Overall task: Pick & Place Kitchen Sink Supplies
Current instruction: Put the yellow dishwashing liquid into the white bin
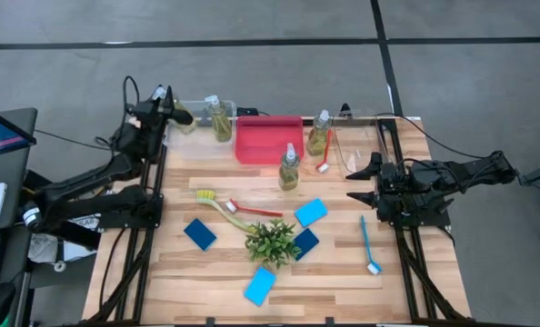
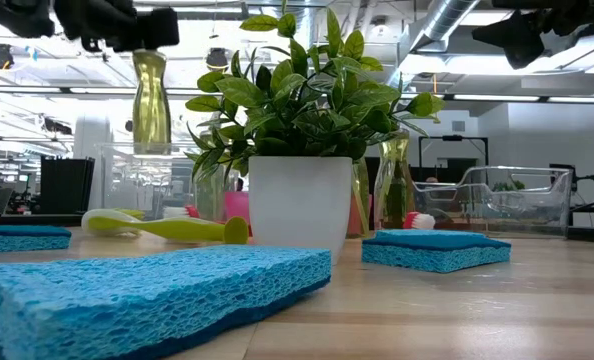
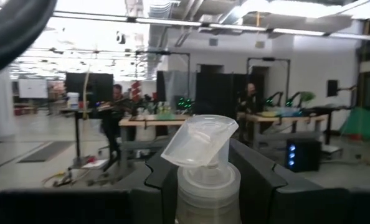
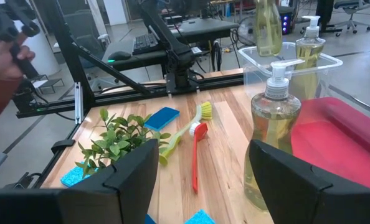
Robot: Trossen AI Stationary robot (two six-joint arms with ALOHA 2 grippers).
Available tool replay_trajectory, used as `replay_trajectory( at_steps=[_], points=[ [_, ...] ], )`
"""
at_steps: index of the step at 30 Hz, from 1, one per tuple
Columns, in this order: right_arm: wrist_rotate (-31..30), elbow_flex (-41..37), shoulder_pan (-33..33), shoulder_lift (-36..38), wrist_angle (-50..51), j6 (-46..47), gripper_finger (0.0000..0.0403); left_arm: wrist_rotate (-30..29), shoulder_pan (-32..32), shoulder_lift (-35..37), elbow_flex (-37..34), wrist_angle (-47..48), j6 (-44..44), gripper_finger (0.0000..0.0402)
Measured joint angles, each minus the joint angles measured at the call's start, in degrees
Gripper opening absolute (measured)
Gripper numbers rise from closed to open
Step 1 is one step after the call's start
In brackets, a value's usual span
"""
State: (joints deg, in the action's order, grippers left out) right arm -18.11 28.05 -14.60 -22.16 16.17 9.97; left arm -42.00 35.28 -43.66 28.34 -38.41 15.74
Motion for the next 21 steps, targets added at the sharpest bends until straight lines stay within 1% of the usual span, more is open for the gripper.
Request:
replay_trajectory(
  at_steps=[6, 9, 16, 21],
  points=[
    [0.0, 0.0, 0.0, 0.0, 0.0, 0.0, 0.0245, 7.3, 8.1, -4.4, 0.0, -0.6, -7.1, 0.0112],
    [0.0, 0.0, 0.0, 0.0, 0.0, 0.0, 0.0245, 9.5, 11.3, -6.5, 0.0, -0.6, -10.0, 0.0113],
    [0.0, 0.0, 0.0, 0.0, 0.0, 0.0, 0.0245, 10.2, 13.7, -11.6, 0.0, -0.4, -10.8, 0.0112],
    [0.0, 0.0, 0.0, 0.0, 0.0, 0.1, 0.0245, 10.2, 15.3, -16.2, 0.0, -0.5, -14.8, 0.0118]
  ],
)
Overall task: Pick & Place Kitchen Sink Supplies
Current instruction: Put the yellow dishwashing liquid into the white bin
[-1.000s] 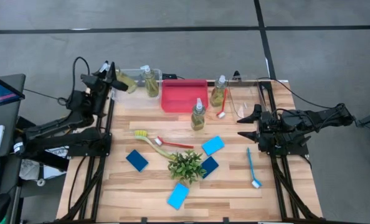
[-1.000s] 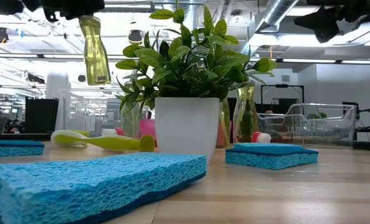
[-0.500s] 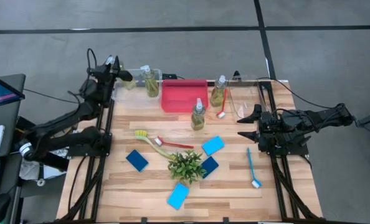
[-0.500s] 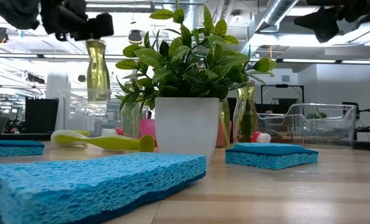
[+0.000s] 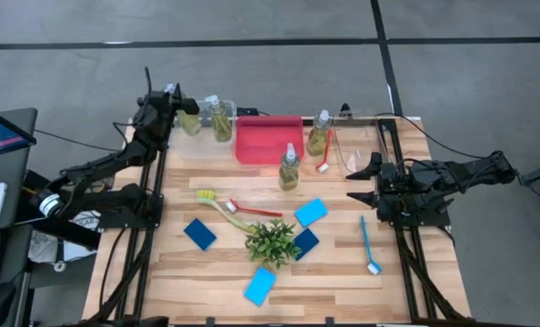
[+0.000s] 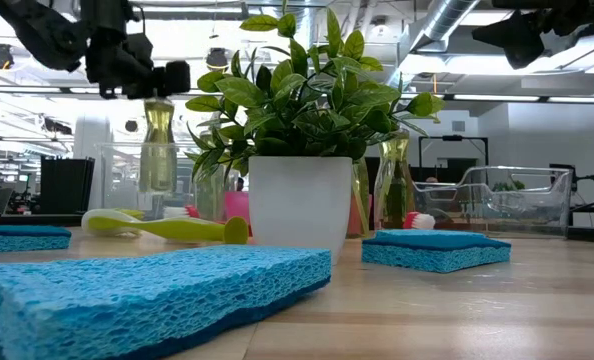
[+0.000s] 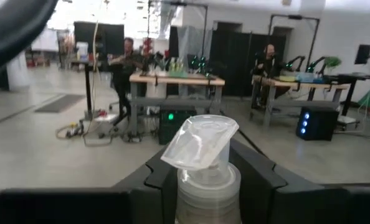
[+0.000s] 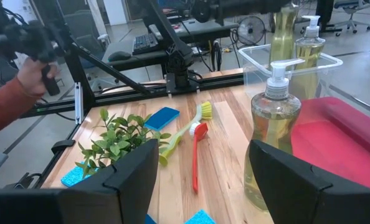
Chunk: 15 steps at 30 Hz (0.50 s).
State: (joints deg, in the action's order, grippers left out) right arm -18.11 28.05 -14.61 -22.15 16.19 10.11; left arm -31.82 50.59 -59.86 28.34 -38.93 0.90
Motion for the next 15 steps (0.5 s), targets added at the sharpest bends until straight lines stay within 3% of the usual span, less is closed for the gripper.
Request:
replay_trajectory(
  at_steps=[9, 15],
  points=[
    [0.0, 0.0, 0.0, 0.0, 0.0, 0.0, 0.0245, 0.6, 0.4, -7.1, 0.0, 0.1, -2.7, 0.0112],
    [0.0, 0.0, 0.0, 0.0, 0.0, 0.0, 0.0245, 0.6, 0.0, -10.1, 0.1, -0.6, -4.6, 0.0130]
  ],
)
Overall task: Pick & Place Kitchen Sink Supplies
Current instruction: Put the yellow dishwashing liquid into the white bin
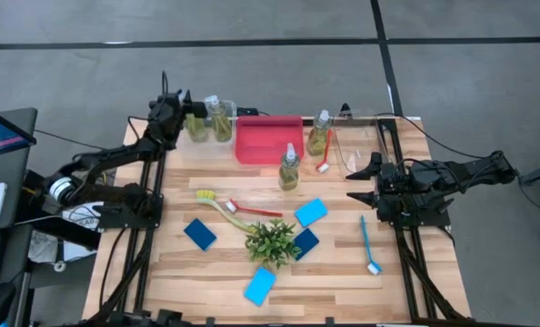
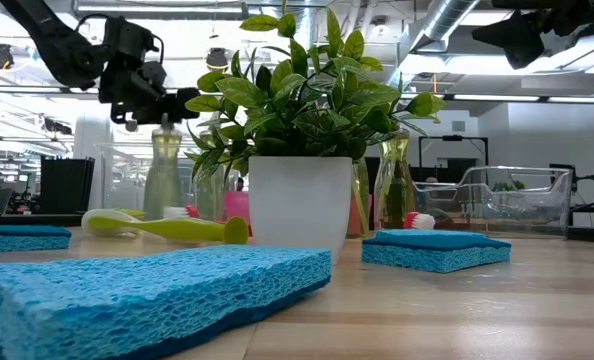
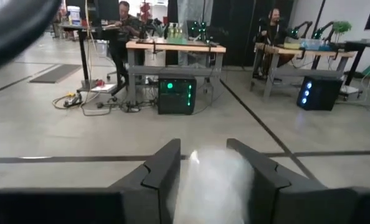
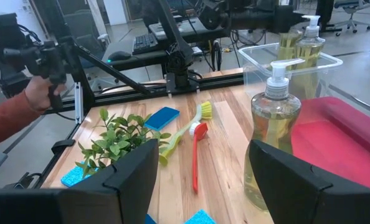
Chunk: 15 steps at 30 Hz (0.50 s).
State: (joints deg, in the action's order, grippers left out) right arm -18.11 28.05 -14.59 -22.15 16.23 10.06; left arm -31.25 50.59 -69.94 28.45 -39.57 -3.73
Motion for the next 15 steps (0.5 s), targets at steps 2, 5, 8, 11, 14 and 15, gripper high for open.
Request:
replay_trajectory(
  at_steps=[2, 5, 8, 11, 14, 15],
  points=[
    [0.0, 0.0, 0.0, 0.0, 0.0, 0.0, 0.0245, 0.0, 0.0, -1.1, 0.1, -0.1, -0.3, 0.0122],
    [0.0, 0.0, 0.0, 0.0, 0.0, 0.0, 0.0245, 0.0, -0.2, -2.2, 0.2, 0.0, -0.3, 0.0104],
    [0.0, 0.0, 0.0, 0.0, 0.0, -0.1, 0.0245, -0.2, -0.5, -2.7, 0.2, -0.3, 0.3, 0.0096],
    [0.0, 0.0, 0.0, 0.0, 0.0, -0.1, 0.0245, -0.2, -0.9, -2.2, 0.1, 0.1, 0.3, 0.0108],
    [0.0, 0.0, 0.0, 0.0, 0.0, -0.1, 0.0245, -0.1, -1.2, -1.3, -0.1, 1.1, 0.6, 0.0134],
    [0.0, 0.0, 0.0, 0.0, 0.0, -0.1, 0.0245, -0.1, -1.2, -1.0, -0.1, 1.2, 0.7, 0.0142]
  ],
)
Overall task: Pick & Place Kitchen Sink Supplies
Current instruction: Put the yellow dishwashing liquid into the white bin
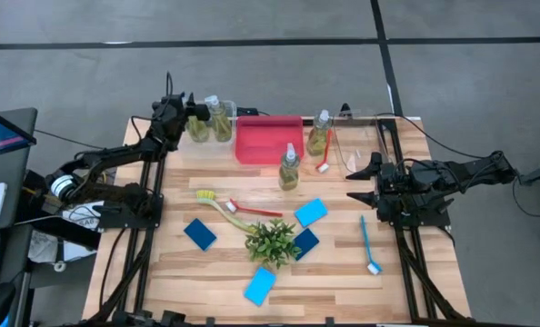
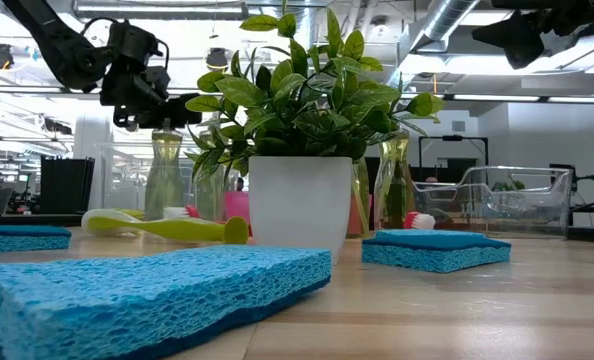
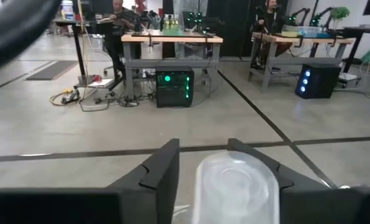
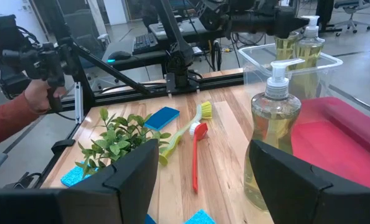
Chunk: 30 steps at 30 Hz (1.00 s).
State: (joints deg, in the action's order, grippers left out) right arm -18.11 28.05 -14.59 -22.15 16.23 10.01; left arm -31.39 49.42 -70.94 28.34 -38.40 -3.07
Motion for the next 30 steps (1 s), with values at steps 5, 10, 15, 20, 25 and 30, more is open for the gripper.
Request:
replay_trajectory(
  at_steps=[5, 10, 15, 20, 25, 30],
  points=[
    [0.0, 0.0, 0.0, 0.0, 0.0, 0.0, 0.0245, 0.0, 0.0, 0.5, 0.0, 0.1, 0.1, 0.0182],
    [0.0, 0.0, 0.0, 0.0, 0.0, 0.0, 0.0245, -0.1, 0.0, 0.5, 0.0, 0.1, -0.3, 0.0221],
    [0.0, 0.0, 0.0, 0.0, 0.0, 0.0, 0.0245, -0.1, -0.8, 0.5, 0.0, 0.1, -0.4, 0.0255],
    [0.0, 0.0, 0.0, 0.0, 0.0, 0.1, 0.0245, -0.4, -2.1, 0.5, 0.0, 0.1, -0.2, 0.0286],
    [0.0, 0.0, 0.0, 0.0, 0.0, 0.1, 0.0245, -0.5, -2.3, 0.5, 0.0, 0.0, 0.1, 0.0308],
    [0.0, 0.0, 0.0, 0.0, 0.0, 0.1, 0.0245, -0.5, -2.3, 1.8, -0.1, -0.1, 1.9, 0.0318]
  ],
)
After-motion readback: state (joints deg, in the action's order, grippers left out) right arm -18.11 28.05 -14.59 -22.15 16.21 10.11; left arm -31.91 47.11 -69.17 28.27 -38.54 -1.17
